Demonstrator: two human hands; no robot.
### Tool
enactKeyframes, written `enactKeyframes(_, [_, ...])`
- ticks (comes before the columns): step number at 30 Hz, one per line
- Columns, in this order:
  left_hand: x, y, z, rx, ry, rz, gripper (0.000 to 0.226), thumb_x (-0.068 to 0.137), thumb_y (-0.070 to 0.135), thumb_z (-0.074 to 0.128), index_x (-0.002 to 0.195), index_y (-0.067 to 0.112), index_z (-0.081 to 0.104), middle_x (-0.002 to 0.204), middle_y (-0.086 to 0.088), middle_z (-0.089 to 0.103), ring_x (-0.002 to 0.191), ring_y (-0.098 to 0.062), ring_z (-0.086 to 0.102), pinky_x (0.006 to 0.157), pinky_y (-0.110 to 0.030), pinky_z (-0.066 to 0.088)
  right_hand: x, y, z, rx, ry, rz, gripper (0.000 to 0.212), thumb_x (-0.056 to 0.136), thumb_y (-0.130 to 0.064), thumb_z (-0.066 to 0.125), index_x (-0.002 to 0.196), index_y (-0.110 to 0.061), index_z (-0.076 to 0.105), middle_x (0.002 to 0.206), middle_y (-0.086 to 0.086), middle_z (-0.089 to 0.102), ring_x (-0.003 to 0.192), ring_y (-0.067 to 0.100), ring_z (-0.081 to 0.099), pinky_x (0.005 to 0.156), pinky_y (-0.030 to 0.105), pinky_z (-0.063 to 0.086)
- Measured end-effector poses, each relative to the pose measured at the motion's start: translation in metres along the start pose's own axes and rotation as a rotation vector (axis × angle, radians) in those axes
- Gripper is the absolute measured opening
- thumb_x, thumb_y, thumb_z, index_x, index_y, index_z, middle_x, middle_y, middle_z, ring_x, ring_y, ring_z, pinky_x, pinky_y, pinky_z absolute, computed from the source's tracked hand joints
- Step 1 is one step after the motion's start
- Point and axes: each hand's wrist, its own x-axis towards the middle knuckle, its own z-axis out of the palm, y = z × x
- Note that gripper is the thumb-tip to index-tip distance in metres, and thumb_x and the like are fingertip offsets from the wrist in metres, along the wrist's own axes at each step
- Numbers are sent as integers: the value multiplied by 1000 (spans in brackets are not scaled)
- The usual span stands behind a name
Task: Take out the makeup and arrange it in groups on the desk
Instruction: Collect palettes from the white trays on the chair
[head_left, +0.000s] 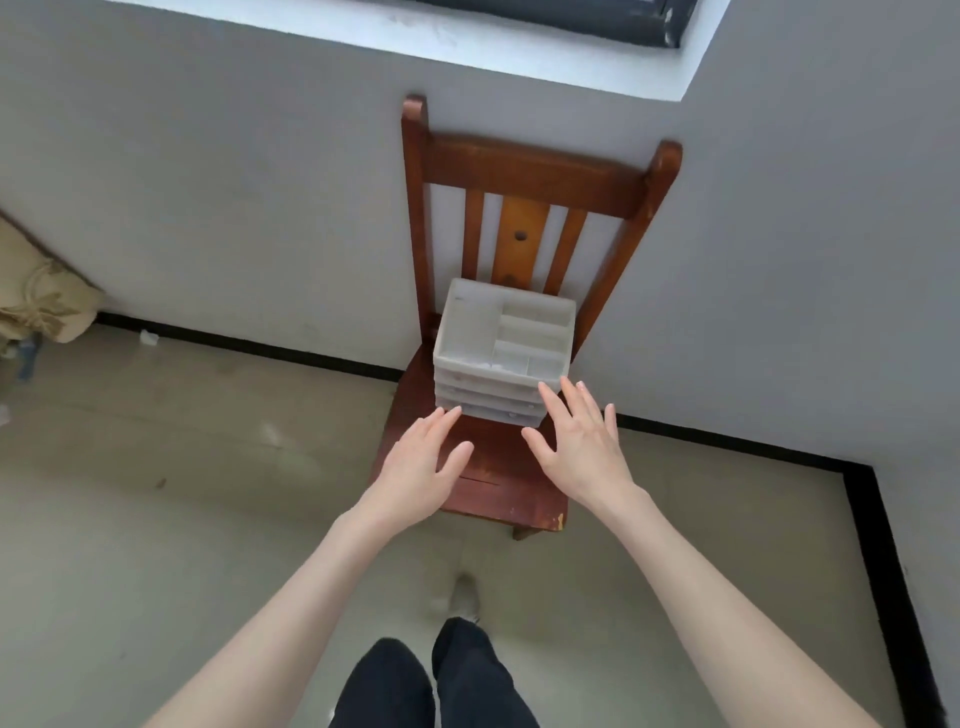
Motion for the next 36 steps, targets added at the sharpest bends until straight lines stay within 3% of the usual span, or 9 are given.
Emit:
enactKeyframes(2, [33,-13,12,-217,-48,-112,50,97,37,38,145,24,26,152,6,25,140,-8,20,114,-28,17,31,10,12,-20,-42,20,59,97,-42,38,149,-22,17,158,4,7,145,19,-1,117,48,-1])
enactKeyframes(5, [81,-37,29,-545,-120,-337,49,97,42,37,143,27,31,147,9,34,134,-9,33,112,-34,27,73,24,36,-35,-101,74,59,98,-39,37,149,-22,15,158,4,5,145,20,-3,117,48,-1])
enactKeyframes(8, [125,-63,50,-930,-168,-569,52,98,43,34,144,20,27,149,1,33,135,-17,33,110,-40,30,113,33,61,-103,-157,83,60,98,-40,35,150,-23,10,158,4,0,145,21,-6,116,49,-2])
enactKeyframes(12, [180,-96,77,-1281,-159,-748,53,99,43,31,144,15,28,149,-7,32,136,-23,32,107,-45,30,162,40,93,-179,-143,44,62,99,-40,33,150,-25,3,158,5,-5,145,24,-9,115,49,-2])
enactKeyframes(15, [219,-112,99,-1487,-140,-804,57,98,48,28,145,15,25,150,-8,29,139,-24,27,109,-47,26,183,47,118,-238,-107,9,61,99,-39,33,150,-24,4,158,7,-7,145,26,-8,115,47,-3])
enactKeyframes(18, [253,-117,117,-1692,-85,-816,59,97,49,30,144,13,25,149,-10,31,139,-25,25,110,-50,22,185,56,141,-301,-1,-19,60,96,-32,44,149,-23,18,158,11,1,145,31,0,112,50,-6])
enactKeyframes(23, [279,-115,138,-2005,18,-814,62,93,55,37,133,8,39,133,-10,49,124,-25,45,108,-52,31,188,69,152,-325,106,-78,63,90,-23,55,146,-22,27,156,14,14,143,35,14,110,55,1])
enactKeyframes(28, [272,-117,147,-2051,-5,-782,70,85,59,49,131,7,40,131,-14,50,121,-28,49,107,-50,32,188,70,151,-310,102,-71,65,90,-24,55,147,-25,24,156,13,11,143,34,10,110,56,-2])
enactKeyframes(36, [253,-126,148,-1860,-89,-781,73,89,60,35,142,10,28,141,-14,43,129,-27,44,106,-45,34,187,67,148,-306,71,-57,64,92,-28,51,148,-27,20,157,11,5,144,32,5,110,54,-6])
